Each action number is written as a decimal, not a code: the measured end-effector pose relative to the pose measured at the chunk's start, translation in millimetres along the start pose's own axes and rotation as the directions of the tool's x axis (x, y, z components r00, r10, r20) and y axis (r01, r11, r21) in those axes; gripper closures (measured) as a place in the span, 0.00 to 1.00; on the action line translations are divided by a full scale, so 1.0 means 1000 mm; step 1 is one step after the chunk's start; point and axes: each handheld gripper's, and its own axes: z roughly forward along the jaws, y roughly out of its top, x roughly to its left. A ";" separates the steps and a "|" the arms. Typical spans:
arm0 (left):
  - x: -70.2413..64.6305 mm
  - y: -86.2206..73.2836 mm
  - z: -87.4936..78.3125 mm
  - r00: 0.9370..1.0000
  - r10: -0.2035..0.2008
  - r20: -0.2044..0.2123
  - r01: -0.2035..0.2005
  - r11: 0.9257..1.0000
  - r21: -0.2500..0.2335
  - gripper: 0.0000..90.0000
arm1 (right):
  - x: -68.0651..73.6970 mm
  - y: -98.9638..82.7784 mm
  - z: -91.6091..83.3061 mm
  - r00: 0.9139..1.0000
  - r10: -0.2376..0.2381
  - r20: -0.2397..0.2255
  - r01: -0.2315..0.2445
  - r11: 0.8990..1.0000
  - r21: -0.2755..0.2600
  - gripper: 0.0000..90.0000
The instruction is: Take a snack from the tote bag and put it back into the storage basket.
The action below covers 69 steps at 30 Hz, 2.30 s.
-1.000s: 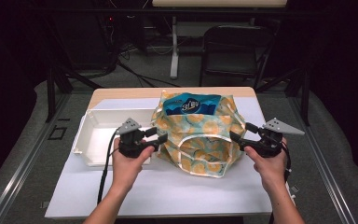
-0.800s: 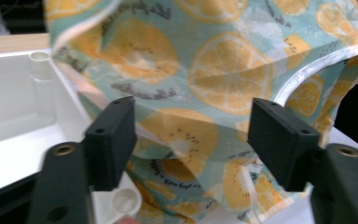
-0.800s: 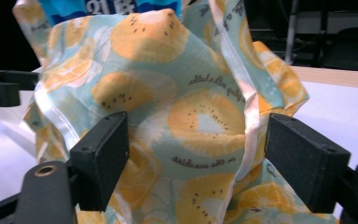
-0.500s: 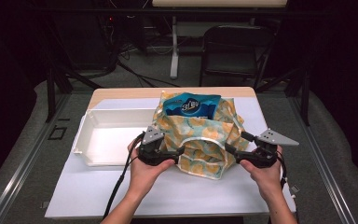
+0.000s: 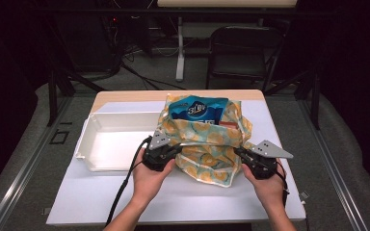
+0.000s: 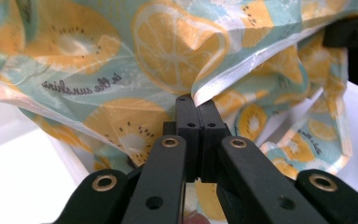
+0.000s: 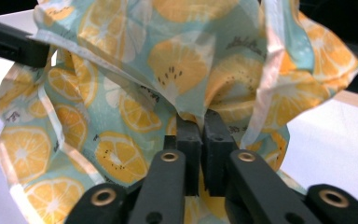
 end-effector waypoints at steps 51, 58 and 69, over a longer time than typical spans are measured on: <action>0.007 0.032 -0.025 0.998 -0.067 -0.005 0.067 0.992 -0.108 0.34 | -0.030 0.009 -0.013 0.995 0.092 0.048 -0.091 0.995 -0.031 0.39; 0.004 0.029 -0.002 0.997 -0.034 -0.067 0.033 0.999 -0.023 0.49 | -0.037 0.008 0.008 0.994 0.102 0.041 -0.102 0.995 0.008 0.53; 0.010 0.013 0.001 0.998 0.032 -0.054 -0.030 0.999 0.046 1.00 | -0.040 0.008 0.020 0.994 0.088 0.070 -0.091 0.995 0.039 1.00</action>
